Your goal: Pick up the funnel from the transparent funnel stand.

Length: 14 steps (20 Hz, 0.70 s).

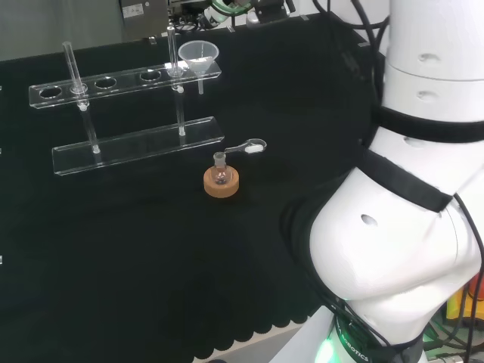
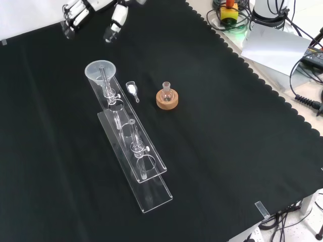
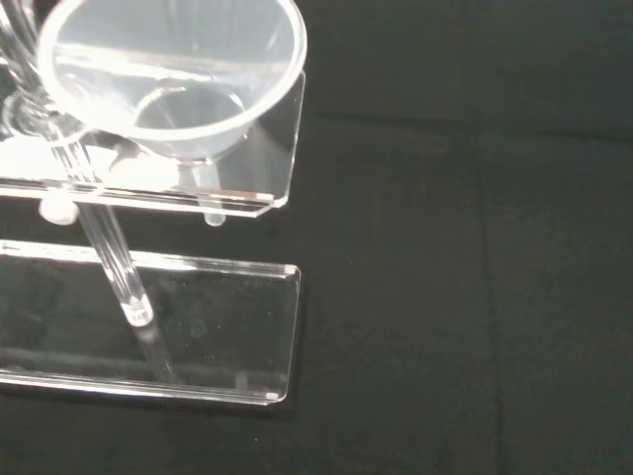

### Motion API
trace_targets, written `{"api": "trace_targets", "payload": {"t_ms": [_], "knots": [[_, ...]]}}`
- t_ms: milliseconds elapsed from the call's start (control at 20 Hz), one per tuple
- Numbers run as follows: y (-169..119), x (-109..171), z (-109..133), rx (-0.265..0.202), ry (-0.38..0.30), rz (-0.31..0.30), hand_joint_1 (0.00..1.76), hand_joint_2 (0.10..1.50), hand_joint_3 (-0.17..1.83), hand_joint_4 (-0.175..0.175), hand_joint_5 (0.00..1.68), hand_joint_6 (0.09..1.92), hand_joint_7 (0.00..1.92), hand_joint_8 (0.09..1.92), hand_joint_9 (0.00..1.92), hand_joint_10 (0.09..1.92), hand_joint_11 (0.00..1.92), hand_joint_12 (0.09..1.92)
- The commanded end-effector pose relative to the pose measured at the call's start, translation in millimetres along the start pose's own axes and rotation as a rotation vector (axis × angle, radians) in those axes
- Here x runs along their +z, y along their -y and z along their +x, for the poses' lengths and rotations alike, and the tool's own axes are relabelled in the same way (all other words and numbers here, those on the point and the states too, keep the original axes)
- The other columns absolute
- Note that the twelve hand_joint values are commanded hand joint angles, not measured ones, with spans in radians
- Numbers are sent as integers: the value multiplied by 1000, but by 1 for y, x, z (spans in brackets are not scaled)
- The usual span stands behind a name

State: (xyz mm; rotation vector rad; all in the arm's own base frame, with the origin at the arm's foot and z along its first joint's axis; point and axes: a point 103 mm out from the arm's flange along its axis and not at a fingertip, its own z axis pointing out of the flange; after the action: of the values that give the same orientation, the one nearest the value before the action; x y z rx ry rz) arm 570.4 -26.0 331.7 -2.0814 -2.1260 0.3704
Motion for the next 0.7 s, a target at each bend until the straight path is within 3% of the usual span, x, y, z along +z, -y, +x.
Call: {"api": "trace_targets", "payload": {"t_ms": [50, 300, 500, 700], "knots": [[-9, 10, 5, -37, 33, 57, 477, 963, 183, 25, 186, 87, 44, 532, 189, 669, 0, 1434], [-11, 20, 23, -62, 84, 88, 498, 913, 188, 24, 177, 87, 26, 554, 190, 679, 26, 1483], [-14, 27, 29, -77, 80, 107, 509, 891, 187, 20, 165, 87, 13, 560, 187, 683, 41, 1492], [-19, 35, 37, -95, 83, 140, 509, 835, 194, 21, 99, 87, 0, 435, 151, 719, 142, 1506]]}}
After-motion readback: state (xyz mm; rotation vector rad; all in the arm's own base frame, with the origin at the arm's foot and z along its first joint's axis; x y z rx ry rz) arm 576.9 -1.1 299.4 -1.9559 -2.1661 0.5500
